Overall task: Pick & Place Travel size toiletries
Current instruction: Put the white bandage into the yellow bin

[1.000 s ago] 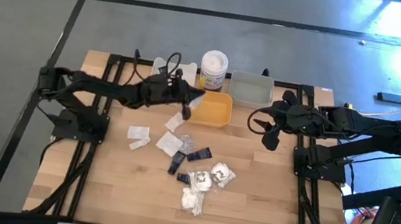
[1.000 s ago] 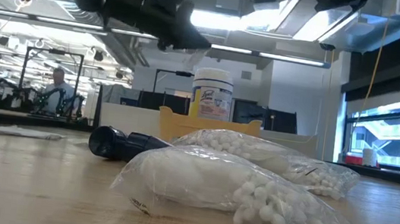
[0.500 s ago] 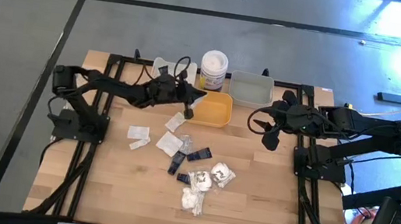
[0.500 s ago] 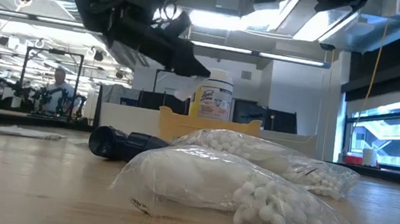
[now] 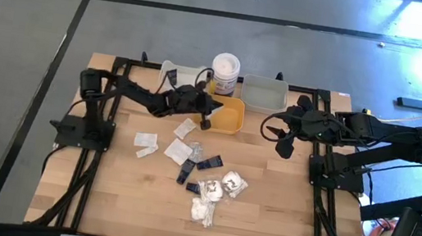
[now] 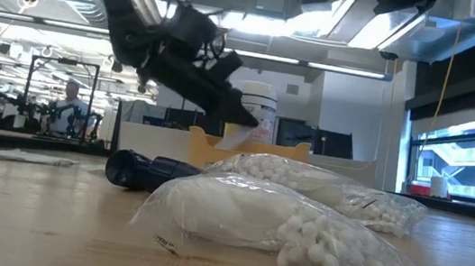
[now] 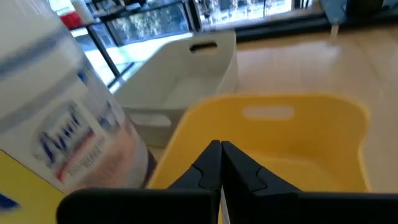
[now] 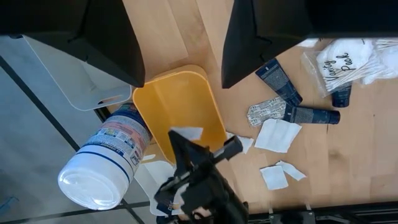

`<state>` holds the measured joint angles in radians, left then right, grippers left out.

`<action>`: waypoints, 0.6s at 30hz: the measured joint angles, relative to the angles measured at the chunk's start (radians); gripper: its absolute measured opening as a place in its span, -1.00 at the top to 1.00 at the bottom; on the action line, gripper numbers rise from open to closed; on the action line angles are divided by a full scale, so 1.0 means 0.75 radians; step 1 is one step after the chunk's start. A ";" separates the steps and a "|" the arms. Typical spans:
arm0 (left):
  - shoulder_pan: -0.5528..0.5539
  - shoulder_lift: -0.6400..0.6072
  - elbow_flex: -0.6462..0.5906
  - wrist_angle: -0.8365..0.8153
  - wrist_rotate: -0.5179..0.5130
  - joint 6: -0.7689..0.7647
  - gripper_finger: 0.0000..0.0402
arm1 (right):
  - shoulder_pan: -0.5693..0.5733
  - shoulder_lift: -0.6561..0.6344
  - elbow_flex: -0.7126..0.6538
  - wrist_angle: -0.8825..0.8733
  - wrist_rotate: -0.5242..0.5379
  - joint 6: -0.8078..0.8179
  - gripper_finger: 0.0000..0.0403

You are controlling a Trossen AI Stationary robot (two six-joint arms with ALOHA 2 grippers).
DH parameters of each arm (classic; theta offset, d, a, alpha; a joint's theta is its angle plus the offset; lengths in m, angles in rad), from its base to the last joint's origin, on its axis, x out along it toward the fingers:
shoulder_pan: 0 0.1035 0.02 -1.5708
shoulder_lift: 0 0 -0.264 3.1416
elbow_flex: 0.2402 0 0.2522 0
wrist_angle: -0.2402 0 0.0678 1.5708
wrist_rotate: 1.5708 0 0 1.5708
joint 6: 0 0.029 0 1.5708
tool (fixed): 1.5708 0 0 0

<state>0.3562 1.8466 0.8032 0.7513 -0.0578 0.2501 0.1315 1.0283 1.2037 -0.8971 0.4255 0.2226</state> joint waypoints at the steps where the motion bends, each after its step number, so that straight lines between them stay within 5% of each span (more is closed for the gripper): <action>1: 0.001 0.015 0.000 0.000 0.000 0.000 0.99 | 0.000 0.000 0.000 0.000 0.000 0.000 -0.09; 18: 0.005 0.050 0.000 -0.099 -0.038 0.048 0.98 | 0.000 0.000 0.000 0.000 0.000 0.000 -0.17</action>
<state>0.3599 1.8839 0.8032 0.6773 -0.0864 0.2863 0.1317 1.0283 1.2037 -0.8973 0.4252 0.2226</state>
